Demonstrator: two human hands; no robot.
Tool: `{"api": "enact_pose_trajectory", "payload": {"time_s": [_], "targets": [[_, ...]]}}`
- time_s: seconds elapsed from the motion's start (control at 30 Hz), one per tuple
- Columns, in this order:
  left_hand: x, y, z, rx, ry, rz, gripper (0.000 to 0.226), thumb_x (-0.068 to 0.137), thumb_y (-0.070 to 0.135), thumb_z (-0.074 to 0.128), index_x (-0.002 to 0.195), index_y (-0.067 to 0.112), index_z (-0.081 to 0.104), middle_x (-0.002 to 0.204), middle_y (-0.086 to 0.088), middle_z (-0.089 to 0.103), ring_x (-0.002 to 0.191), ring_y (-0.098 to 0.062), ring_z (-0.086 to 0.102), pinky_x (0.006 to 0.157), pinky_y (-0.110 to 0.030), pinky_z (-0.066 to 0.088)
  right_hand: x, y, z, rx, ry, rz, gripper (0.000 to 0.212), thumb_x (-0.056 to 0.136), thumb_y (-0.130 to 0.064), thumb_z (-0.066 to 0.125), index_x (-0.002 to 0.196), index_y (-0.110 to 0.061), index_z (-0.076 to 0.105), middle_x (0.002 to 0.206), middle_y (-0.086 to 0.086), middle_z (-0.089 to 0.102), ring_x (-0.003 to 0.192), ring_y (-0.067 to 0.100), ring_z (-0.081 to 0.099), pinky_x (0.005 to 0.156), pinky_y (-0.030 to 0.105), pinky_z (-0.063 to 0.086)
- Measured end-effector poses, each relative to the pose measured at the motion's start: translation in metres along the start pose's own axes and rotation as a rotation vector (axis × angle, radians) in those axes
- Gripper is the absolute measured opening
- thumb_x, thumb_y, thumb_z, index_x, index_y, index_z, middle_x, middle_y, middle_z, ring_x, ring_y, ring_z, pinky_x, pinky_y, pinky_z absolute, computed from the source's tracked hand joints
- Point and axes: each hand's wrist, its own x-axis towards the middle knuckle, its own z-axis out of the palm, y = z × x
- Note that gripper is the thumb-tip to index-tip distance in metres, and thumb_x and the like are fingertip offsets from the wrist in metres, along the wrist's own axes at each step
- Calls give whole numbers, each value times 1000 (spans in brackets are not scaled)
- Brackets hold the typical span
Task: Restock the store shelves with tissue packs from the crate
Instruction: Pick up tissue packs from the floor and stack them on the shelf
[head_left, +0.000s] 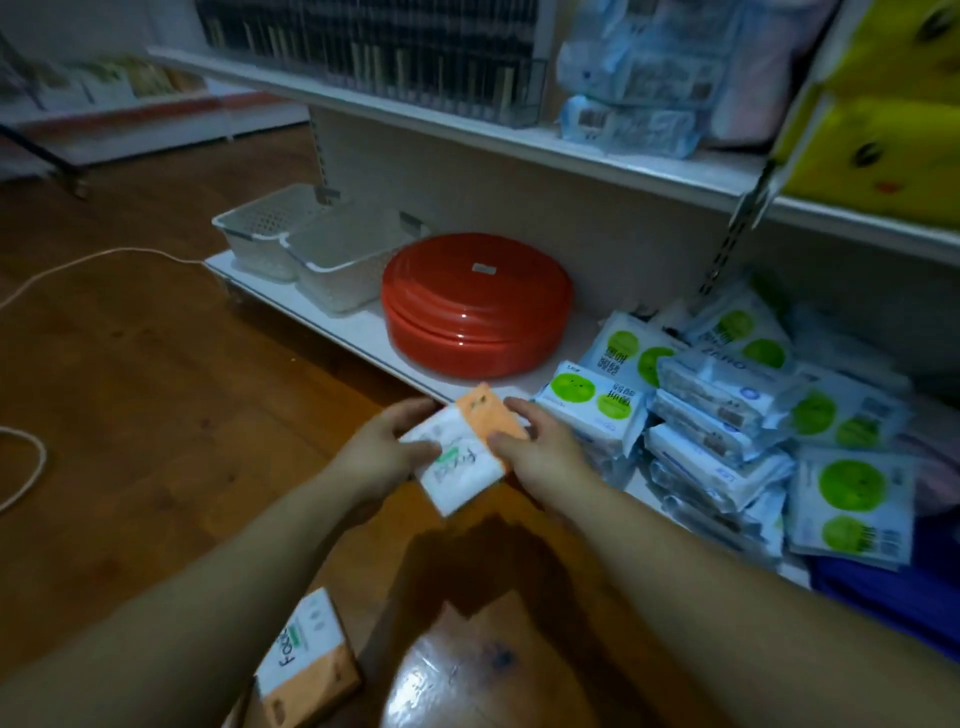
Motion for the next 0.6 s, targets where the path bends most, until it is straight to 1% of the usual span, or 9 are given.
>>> {"api": "enact_pose_trajectory", "payload": {"time_s": [0.07, 0.13, 0.2, 0.27, 0.3, 0.43, 0.53, 0.57, 0.6], "targets": [[-17, 45, 8, -118, 81, 101, 54, 83, -8, 60, 125, 16, 36, 109, -10, 56, 90, -23, 63, 77, -42, 55, -4, -39, -12, 39, 86, -125, 44, 86, -7, 61, 127, -22, 53, 116, 6, 63, 96, 20, 63, 88, 38, 53], [-39, 83, 17, -177, 65, 165, 48, 85, -5, 60, 117, 19, 33, 107, -10, 57, 95, -26, 62, 72, -40, 56, -16, -77, -20, 146, 103, -224, 43, 90, -9, 56, 128, -26, 51, 117, 0, 62, 102, 21, 63, 89, 47, 53], [-60, 108, 21, -180, 59, 263, 44, 86, -6, 57, 113, 21, 37, 112, -12, 58, 102, -28, 61, 72, -39, 56, -32, -108, -25, 141, 128, -331, 42, 93, -13, 51, 130, -31, 47, 119, -5, 61, 102, 15, 61, 87, 38, 53], [-83, 129, 20, -188, 93, 373, 42, 85, -6, 56, 103, 29, 44, 113, -10, 59, 106, -28, 60, 87, -47, 54, -54, -128, -32, 86, 148, -453, 43, 96, -14, 46, 134, -34, 42, 122, -9, 57, 102, 8, 56, 80, 24, 47], [-93, 137, 18, -188, 102, 424, 44, 85, -7, 56, 98, 34, 45, 112, -8, 60, 106, -26, 60, 91, -48, 52, -66, -135, -34, 77, 145, -510, 46, 97, -15, 45, 135, -38, 39, 123, -11, 56, 103, 6, 56, 80, 23, 47], [-125, 160, 19, -198, 99, 567, 49, 85, -4, 55, 95, 43, 47, 109, 0, 61, 103, -21, 62, 88, -44, 53, -100, -147, -46, 102, 135, -665, 53, 97, -12, 44, 130, -52, 34, 114, -22, 55, 94, -9, 59, 71, 16, 52], [-140, 178, 36, -149, 78, 676, 48, 87, -3, 54, 98, 43, 46, 109, 6, 59, 102, -13, 61, 85, -37, 55, -106, -161, -65, 6, 227, -737, 54, 94, -15, 44, 136, -46, 30, 125, -11, 52, 109, 1, 55, 91, 35, 51], [-143, 184, 43, -127, 64, 707, 47, 88, -2, 53, 101, 43, 46, 111, 7, 58, 102, -11, 61, 86, -35, 55, -109, -166, -75, -38, 282, -760, 56, 93, -16, 45, 137, -45, 28, 134, -7, 46, 114, 3, 52, 98, 39, 48], [-143, 190, 55, -104, 40, 727, 46, 89, 1, 53, 106, 42, 47, 116, 5, 58, 102, -12, 62, 87, -36, 55, -115, -171, -90, -87, 341, -792, 58, 92, -18, 46, 138, -46, 27, 139, -5, 39, 117, 2, 48, 103, 37, 44]]}}
